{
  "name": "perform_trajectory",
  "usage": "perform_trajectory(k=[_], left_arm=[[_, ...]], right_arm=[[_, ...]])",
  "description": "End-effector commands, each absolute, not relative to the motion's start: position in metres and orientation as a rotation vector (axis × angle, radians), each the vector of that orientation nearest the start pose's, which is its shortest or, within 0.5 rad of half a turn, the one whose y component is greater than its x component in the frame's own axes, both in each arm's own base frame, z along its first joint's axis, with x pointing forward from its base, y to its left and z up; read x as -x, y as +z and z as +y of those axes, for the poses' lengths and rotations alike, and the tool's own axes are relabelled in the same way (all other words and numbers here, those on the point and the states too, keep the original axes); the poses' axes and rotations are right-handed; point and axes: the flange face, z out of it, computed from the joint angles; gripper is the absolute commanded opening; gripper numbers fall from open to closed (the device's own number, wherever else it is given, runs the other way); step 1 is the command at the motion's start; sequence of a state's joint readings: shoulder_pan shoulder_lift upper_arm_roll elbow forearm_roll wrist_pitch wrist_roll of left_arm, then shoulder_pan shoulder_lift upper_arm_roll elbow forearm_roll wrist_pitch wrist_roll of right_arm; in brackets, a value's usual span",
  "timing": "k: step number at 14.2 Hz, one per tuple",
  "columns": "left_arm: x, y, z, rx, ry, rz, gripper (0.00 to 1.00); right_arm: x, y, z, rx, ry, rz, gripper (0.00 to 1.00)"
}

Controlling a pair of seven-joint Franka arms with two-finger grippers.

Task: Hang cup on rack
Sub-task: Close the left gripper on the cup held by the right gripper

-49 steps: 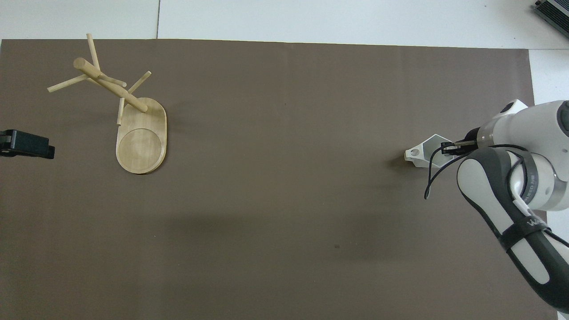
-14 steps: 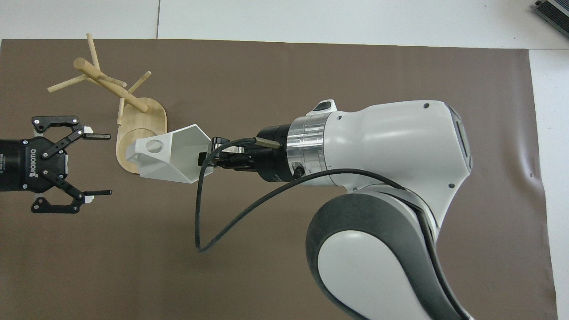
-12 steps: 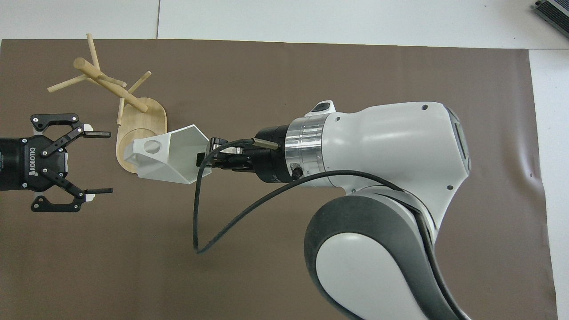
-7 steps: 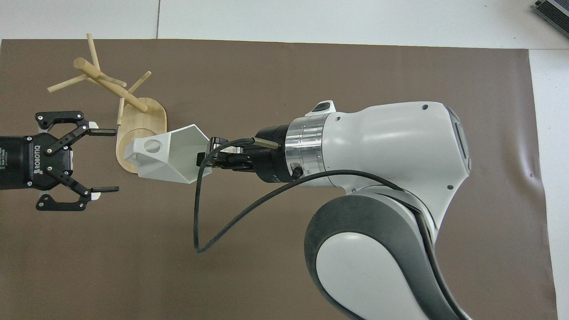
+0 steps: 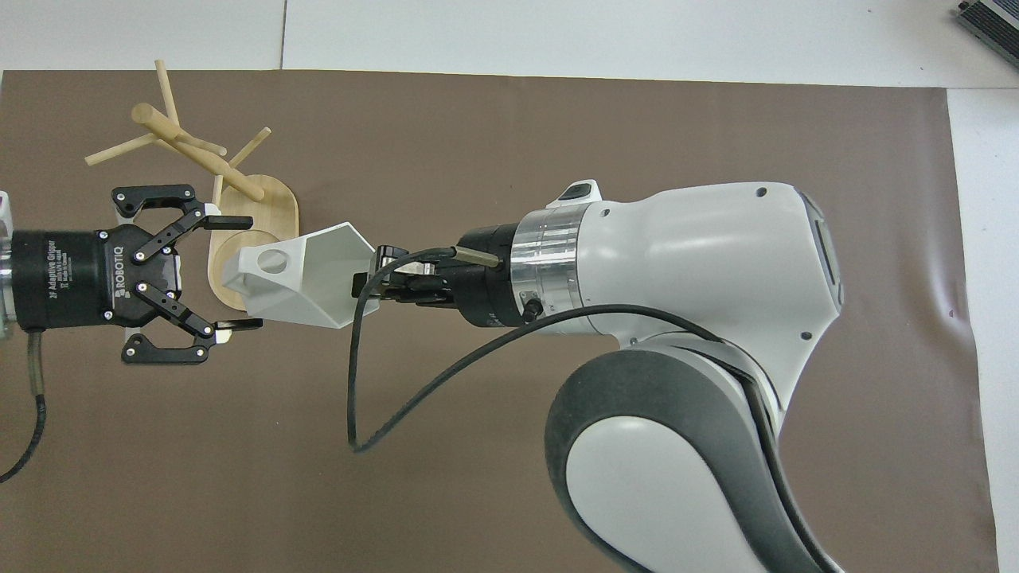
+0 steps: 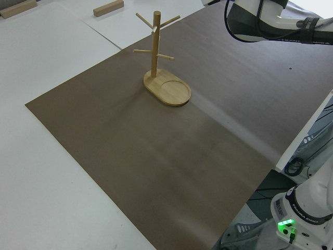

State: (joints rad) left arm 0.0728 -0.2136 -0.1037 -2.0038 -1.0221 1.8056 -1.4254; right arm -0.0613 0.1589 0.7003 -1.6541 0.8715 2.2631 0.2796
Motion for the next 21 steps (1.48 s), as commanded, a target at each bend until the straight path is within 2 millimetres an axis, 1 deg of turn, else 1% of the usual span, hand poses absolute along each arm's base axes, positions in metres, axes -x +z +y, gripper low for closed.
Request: perform_trajectory(k=[1,2,3,5,11,12,13,14,16,17,21], left_arm=[[-0.502,0.592,-0.101,-1.526,-0.794,1.692,1.0],[-0.503,0.593,-0.104,-1.522,-0.782,1.694,1.0],[-0.503,0.592,-0.112,-1.522,-0.771,1.698,1.0],[-0.503,0.592,-0.116,-1.523,-0.772,1.701,1.0],[-0.501,0.591,-0.118,-1.531,-0.783,1.699,1.0],[-0.501,0.591,-0.118,-1.533,-0.785,1.697,1.0],[-0.501,0.591,-0.118,-1.532,-0.783,1.697,0.91],[-0.501,0.591,-0.118,-1.533,-0.785,1.697,0.71],[-0.5,0.592,-0.118,-1.537,-0.787,1.695,0.17],[-0.5,0.592,-0.118,-1.539,-0.785,1.693,0.01],[-0.499,0.594,-0.118,-1.547,-0.784,1.687,0.0]], right_arm=[[-0.521,0.6,0.378,2.121,0.006,0.13,0.0],[-0.521,0.6,0.378,2.121,0.006,0.13,0.0],[-0.521,0.6,0.378,2.121,0.006,0.13,0.0],[-0.521,0.6,0.379,2.121,0.007,0.129,0.0],[-0.519,0.6,0.381,2.119,0.007,0.124,0.0],[-0.521,0.602,0.38,2.112,-0.014,0.136,0.0],[-0.52,0.603,0.383,2.104,-0.034,0.147,0.0],[-0.519,0.602,0.385,2.104,-0.034,0.15,0.0],[-0.52,0.601,0.384,2.104,-0.031,0.151,0.0],[-0.52,0.601,0.384,2.105,-0.031,0.149,0.0],[-0.52,0.601,0.384,2.105,-0.033,0.148,0.0]])
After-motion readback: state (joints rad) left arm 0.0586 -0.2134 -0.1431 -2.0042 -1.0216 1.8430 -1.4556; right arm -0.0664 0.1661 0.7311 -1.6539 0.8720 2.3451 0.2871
